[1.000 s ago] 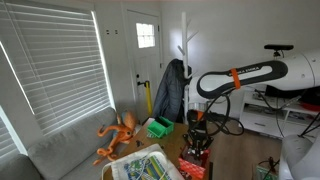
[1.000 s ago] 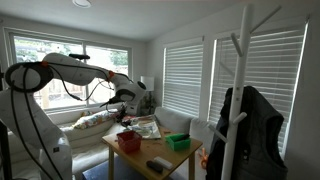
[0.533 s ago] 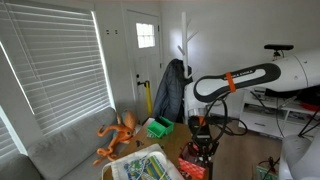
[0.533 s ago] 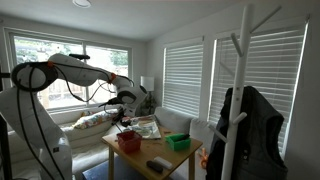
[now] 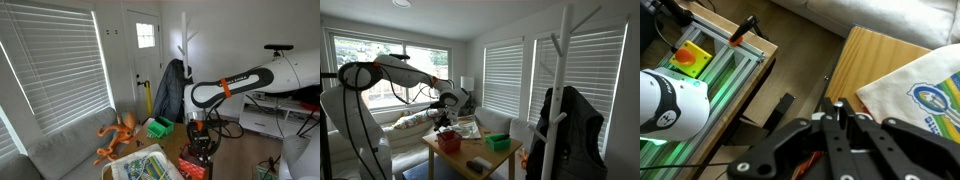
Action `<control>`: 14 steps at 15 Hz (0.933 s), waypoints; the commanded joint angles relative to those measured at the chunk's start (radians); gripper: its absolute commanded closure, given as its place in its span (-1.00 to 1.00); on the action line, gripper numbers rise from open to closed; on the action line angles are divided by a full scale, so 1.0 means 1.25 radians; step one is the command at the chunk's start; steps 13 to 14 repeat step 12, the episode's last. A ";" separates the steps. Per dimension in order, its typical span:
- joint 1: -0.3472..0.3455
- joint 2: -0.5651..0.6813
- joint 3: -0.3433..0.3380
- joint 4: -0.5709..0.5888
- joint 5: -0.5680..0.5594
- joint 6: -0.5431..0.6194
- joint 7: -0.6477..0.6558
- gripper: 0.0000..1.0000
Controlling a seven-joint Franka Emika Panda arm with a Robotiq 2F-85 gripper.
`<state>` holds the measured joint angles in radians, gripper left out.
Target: Remove the silver spoon from the green container and put it in the red basket
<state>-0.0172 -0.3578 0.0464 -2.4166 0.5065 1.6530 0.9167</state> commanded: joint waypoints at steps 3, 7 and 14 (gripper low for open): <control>-0.003 0.036 0.008 0.038 -0.027 -0.007 -0.030 -0.11; -0.021 -0.041 -0.004 0.022 -0.025 0.079 -0.055 -0.67; -0.037 -0.059 -0.014 0.033 -0.015 0.101 -0.067 -0.86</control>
